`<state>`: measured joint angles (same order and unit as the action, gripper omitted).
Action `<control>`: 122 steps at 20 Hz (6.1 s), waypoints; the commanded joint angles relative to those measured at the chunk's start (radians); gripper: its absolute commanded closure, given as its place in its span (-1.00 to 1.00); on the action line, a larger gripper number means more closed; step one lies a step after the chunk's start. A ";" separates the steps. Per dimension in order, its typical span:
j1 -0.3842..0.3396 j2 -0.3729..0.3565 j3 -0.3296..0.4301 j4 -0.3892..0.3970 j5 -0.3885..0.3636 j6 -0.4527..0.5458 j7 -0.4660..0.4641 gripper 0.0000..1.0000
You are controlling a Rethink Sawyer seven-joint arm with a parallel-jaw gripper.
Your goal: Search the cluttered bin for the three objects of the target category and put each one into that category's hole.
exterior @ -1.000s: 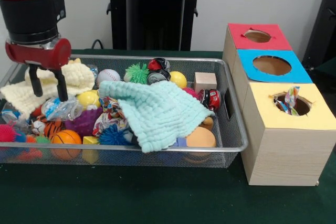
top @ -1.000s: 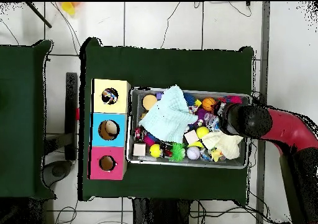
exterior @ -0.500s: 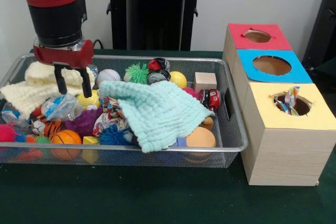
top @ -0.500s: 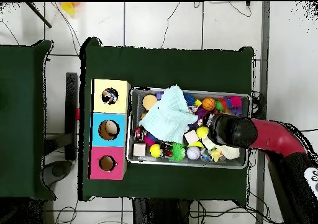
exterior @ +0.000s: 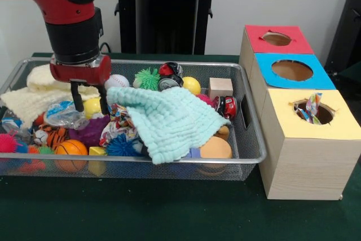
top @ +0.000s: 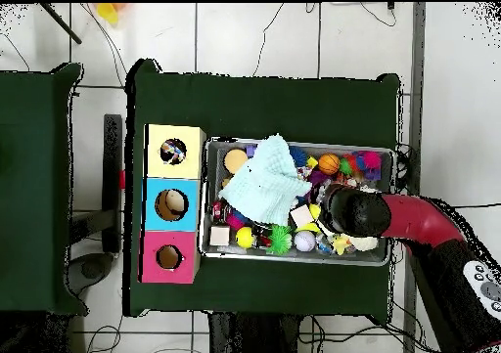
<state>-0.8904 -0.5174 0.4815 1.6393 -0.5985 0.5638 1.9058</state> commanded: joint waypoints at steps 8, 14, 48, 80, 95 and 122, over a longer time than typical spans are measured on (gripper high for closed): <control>-0.048 0.078 0.048 0.002 -0.075 -0.040 -0.170 -1.00; -0.061 0.023 0.071 0.020 -0.044 0.016 -0.193 -1.00; -0.137 0.033 0.148 -0.069 -0.025 0.144 -0.324 -1.00; -0.105 0.141 0.128 -0.092 -0.143 0.004 -0.209 -1.00; -0.074 0.234 0.105 -0.181 -0.175 -0.003 -0.226 -1.00; -0.054 0.210 0.113 -0.173 -0.226 -0.009 -0.196 -1.00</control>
<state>-0.9783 -0.4012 0.5769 1.5158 -0.7410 0.6102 1.8963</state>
